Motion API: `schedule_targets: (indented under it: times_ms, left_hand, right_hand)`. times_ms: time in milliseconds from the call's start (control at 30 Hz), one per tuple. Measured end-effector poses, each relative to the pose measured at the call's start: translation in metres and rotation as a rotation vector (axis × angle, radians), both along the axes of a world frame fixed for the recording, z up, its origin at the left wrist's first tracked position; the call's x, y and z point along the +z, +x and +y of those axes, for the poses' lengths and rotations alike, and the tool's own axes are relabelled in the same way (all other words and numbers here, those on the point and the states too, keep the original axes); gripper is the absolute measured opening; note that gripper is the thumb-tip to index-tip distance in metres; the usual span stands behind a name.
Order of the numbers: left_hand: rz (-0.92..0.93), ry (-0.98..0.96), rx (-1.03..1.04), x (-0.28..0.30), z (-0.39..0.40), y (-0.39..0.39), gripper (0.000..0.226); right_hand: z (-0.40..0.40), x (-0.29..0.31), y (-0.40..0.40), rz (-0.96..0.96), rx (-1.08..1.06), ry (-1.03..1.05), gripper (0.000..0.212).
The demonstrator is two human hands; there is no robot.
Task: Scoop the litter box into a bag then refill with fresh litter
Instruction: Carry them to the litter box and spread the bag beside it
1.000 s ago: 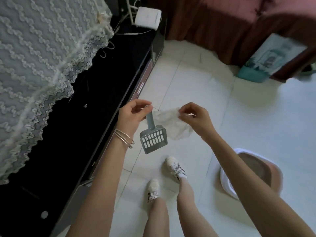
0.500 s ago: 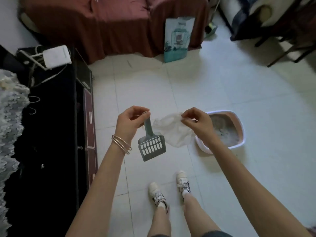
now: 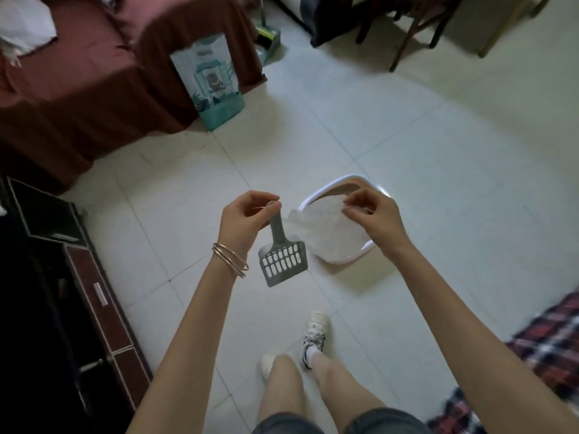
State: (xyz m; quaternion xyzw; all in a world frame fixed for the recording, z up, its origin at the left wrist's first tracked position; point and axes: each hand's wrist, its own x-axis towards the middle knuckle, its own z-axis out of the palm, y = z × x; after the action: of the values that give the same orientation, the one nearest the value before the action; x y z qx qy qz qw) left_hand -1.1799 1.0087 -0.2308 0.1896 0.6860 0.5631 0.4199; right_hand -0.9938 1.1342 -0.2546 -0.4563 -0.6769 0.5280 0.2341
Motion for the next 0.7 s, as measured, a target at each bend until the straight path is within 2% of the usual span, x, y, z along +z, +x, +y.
schedule_targets:
  times_ms: [133, 367, 700]
  left_hand:
    - [0.016, -0.019, -0.095, -0.010, 0.050, 0.021, 0.012]
    - [0.034, -0.050, -0.256, -0.023, 0.125, 0.044, 0.013]
    - [0.088, -0.071, -0.538, -0.048, 0.209, 0.040, 0.012]
  right_hand:
    - [0.036, -0.005, 0.034, -0.019, -0.089, 0.007, 0.014]
    - [0.073, -0.020, 0.085, -0.046, -0.297, -0.039, 0.024]
    - [0.085, -0.039, 0.103, -0.086, -0.610, -0.068, 0.026]
